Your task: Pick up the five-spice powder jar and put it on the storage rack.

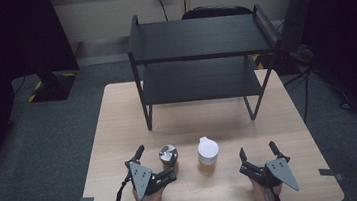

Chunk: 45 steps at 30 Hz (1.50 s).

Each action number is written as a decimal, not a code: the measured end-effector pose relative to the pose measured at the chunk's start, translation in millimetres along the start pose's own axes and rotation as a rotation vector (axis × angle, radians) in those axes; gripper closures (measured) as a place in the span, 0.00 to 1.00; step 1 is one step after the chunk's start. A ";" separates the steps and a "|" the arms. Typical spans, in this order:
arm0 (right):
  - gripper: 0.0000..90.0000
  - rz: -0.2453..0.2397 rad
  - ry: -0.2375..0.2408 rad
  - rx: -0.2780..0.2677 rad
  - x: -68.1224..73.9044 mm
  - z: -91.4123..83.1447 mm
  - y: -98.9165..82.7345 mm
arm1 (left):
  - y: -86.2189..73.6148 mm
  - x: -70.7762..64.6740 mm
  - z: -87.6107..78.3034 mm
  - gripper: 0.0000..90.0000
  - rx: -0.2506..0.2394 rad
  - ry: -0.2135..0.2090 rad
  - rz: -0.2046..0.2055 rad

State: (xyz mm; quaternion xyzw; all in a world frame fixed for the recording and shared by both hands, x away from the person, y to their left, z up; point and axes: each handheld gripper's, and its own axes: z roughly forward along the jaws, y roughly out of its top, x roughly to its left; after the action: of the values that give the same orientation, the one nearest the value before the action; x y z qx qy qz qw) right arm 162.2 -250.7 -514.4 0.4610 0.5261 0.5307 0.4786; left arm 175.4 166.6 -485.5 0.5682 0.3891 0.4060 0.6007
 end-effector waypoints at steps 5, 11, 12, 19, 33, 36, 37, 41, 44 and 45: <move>0.00 0.000 0.001 0.000 -0.1 0.0 0.0 | -2.8 -6.6 6.1 0.03 0.030 -0.003 -0.010; 0.00 0.000 0.001 0.000 -0.1 0.0 0.0 | -6.8 -13.0 10.9 0.11 0.068 -0.002 -0.017; 0.00 0.000 0.001 0.000 -0.1 0.0 0.0 | -9.2 -15.0 11.6 0.13 0.071 0.004 -0.020; 0.00 0.000 0.002 0.000 -0.4 0.0 0.1 | -12.1 -14.9 15.6 0.21 0.093 0.007 -0.042; 0.00 0.000 0.006 0.000 -1.1 -0.1 0.0 | -17.0 -14.3 16.4 0.38 0.101 0.002 -0.045; 0.00 0.000 0.007 0.000 -1.2 -0.1 0.0 | -16.8 -14.8 16.4 0.38 0.101 0.003 -0.041; 0.00 0.000 0.007 0.000 -1.2 -0.1 0.0 | -16.7 -14.7 16.4 0.38 0.101 0.002 -0.039; 0.00 0.000 0.007 0.000 -1.3 -0.1 0.0 | -16.0 -15.3 16.2 0.39 0.101 0.005 -0.037; 0.00 0.000 0.007 0.000 -1.3 -0.1 0.0 | -14.5 -16.5 16.1 0.39 0.107 0.005 -0.025; 0.00 0.000 0.007 0.000 -1.3 -0.1 0.0 | -14.3 -15.9 16.2 0.39 0.107 0.001 -0.024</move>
State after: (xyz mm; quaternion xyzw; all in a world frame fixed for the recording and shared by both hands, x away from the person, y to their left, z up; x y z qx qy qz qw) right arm 162.3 -252.0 -514.4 0.4592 0.5278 0.5323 0.4767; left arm 185.3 145.5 -498.9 0.5948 0.4173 0.3775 0.5741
